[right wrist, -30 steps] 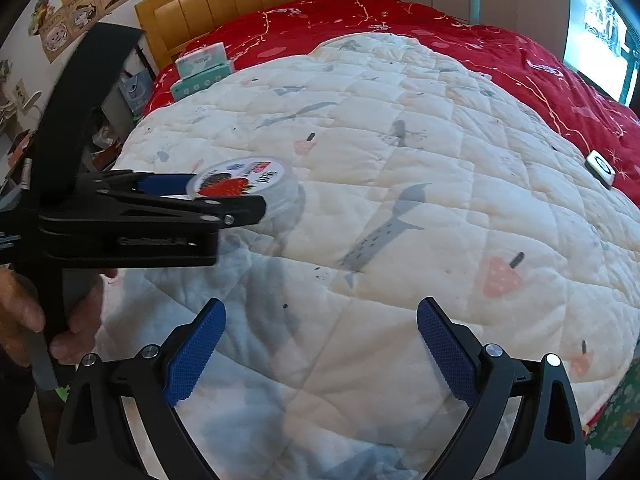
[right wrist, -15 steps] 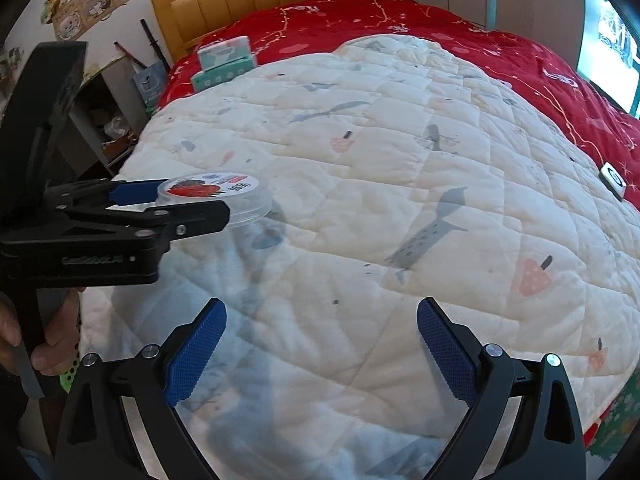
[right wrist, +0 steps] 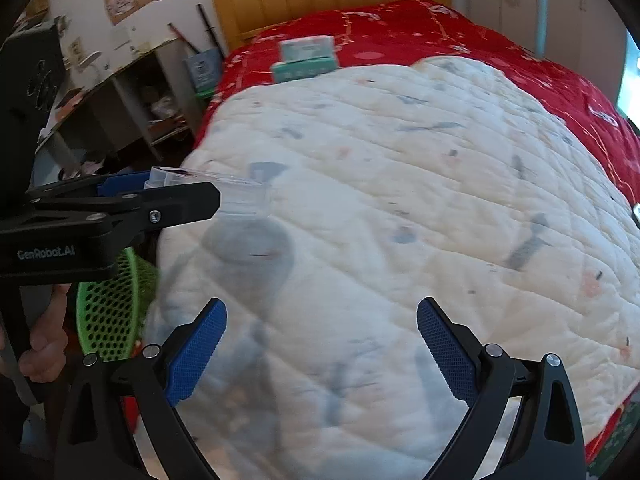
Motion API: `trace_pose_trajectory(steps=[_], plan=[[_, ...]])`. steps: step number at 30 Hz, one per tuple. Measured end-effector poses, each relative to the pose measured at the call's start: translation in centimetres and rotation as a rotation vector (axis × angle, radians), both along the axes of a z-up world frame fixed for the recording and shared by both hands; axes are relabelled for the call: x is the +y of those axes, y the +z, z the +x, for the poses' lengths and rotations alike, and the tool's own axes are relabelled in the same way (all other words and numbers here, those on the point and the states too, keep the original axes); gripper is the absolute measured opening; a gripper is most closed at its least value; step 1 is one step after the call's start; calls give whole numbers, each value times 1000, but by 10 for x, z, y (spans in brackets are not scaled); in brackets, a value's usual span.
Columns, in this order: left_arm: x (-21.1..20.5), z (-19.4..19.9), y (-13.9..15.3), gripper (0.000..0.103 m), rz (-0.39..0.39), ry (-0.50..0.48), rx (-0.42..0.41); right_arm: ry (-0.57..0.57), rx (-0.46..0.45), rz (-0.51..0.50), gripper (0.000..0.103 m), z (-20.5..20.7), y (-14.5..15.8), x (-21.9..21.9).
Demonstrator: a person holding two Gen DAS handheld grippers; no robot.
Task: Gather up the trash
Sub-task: 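Carry the lid with the left tool over the green wastebasket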
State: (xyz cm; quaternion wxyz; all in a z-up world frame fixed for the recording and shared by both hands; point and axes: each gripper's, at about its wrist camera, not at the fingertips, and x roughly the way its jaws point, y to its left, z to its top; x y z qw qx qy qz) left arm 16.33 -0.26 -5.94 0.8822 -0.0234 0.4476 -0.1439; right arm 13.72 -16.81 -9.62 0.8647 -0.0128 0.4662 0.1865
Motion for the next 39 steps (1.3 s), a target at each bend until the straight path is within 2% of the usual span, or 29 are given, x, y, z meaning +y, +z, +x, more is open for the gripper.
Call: trace_pose_trajectory(steps=[6, 10, 18, 23, 28, 39], plan=[[49, -37, 14, 82, -18, 87, -25, 82, -5, 16, 93, -14, 8, 42], [84, -62, 21, 82, -3, 156, -46, 148, -7, 25, 93, -25, 11, 77], [165, -107, 19, 82, 5, 330, -41, 282, 5, 28, 93, -44, 11, 146], [209, -127, 3, 82, 3, 431, -6, 362, 16, 20, 93, -55, 7, 186], [237, -137, -15, 82, 12, 491, 26, 421, 20, 6, 93, -67, 4, 214], [279, -121, -55, 83, 25, 570, 113, 452, 48, -19, 93, -74, -6, 239]])
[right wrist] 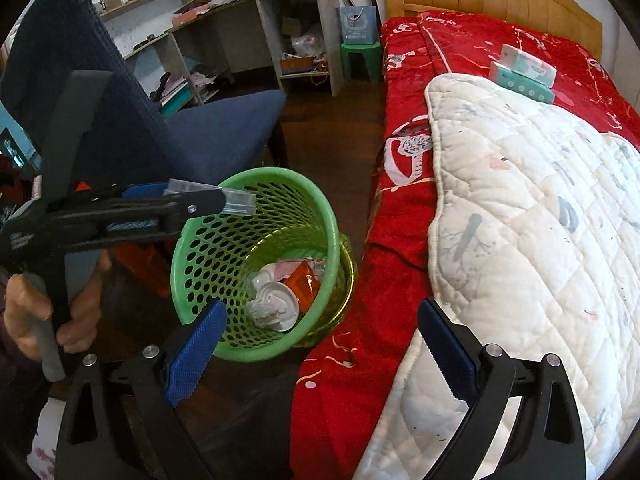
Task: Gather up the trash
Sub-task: 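Carry the lid with the left tool over the green wastebasket, then open the left tool to drop the lid into the wastebasket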
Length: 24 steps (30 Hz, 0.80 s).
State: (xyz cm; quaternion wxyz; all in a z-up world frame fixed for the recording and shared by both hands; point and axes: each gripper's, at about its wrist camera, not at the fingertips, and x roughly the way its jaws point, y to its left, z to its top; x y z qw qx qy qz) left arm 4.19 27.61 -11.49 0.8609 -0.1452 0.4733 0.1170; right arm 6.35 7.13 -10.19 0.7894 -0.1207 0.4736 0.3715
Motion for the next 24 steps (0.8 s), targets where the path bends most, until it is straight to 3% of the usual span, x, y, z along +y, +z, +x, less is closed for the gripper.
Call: trace_pose_trajectory(steps=[12, 24], plan=[[11, 11, -26, 85, -57, 35, 58, 13, 17, -7, 93, -6, -7, 5], [-17, -15, 11, 85, -55, 34, -11, -17, 17, 4, 93, -11, -3, -9]])
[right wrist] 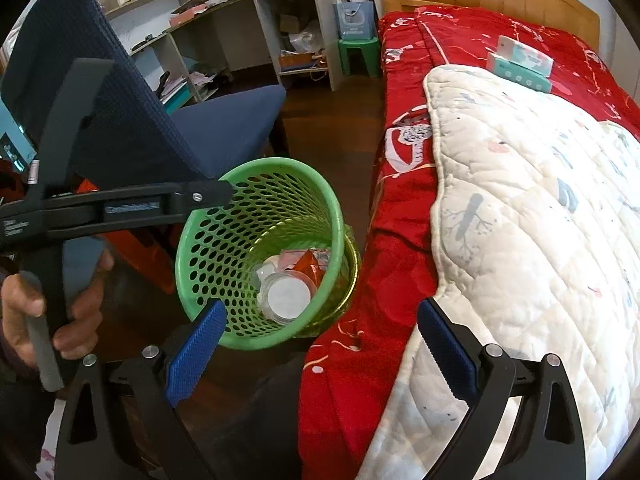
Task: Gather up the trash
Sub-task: 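Open the left tool to drop the lid into the wastebasket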
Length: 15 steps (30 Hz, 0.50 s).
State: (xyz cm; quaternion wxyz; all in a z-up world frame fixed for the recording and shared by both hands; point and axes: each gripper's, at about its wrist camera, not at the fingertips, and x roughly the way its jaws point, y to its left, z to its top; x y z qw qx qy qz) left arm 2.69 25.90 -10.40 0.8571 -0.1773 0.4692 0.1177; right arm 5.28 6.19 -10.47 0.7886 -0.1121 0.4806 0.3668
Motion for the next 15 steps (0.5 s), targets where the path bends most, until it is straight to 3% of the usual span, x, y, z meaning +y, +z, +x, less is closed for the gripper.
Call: trace_pose_trajectory(steps=[15], plan=[[-41, -16, 46, 89, 107, -28, -75, -99, -68, -30, 93, -3, 23, -31]])
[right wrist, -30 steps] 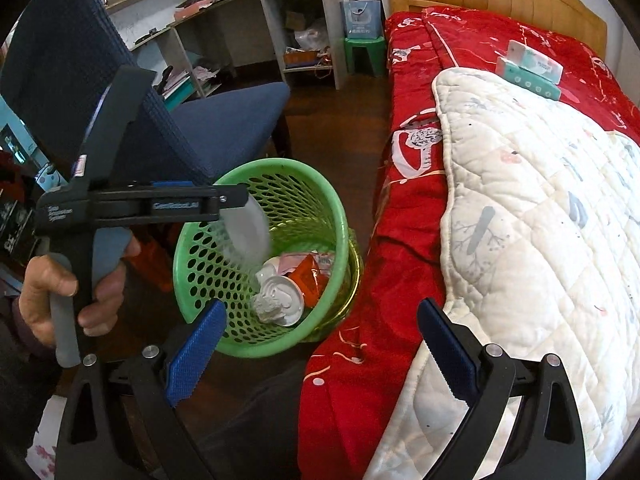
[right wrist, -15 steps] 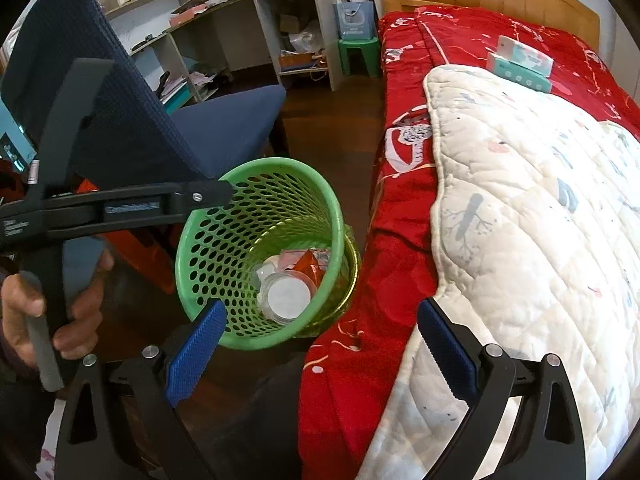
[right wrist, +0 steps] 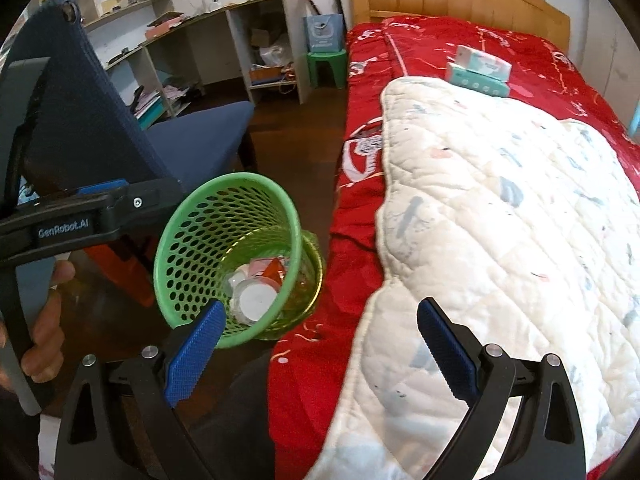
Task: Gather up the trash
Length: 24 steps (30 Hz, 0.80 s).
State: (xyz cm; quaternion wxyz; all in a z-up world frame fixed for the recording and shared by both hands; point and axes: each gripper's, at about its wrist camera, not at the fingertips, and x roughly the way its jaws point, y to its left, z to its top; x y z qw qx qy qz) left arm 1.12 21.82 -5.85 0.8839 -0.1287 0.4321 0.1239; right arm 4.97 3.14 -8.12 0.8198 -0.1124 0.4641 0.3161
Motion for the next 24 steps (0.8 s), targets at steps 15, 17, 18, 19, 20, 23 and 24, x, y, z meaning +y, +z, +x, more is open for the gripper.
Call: trace_pose_trajectory(steps=[15, 17, 18, 19, 20, 23, 24], plan=[[-38, -5, 16, 93, 38, -35, -38, -124, -51, -12, 95, -5, 18, -42], [-43, -4, 19, 94, 48, -43, -43, -138, -58, -13, 95, -6, 20, -47], [-47, -4, 21, 94, 55, -49, -47, -143, -62, -13, 95, -6, 21, -49], [-50, -4, 22, 94, 60, -53, -49, -151, -65, -11, 96, -6, 22, -51], [-53, -4, 24, 94, 65, -57, -52, -156, -67, -10, 96, -7, 23, -54], [-61, -5, 27, 95, 75, -70, -60, -175, -74, -2, 96, -8, 26, -62], [-64, -5, 28, 95, 77, -73, -62, -180, -77, -3, 96, -8, 27, -64]])
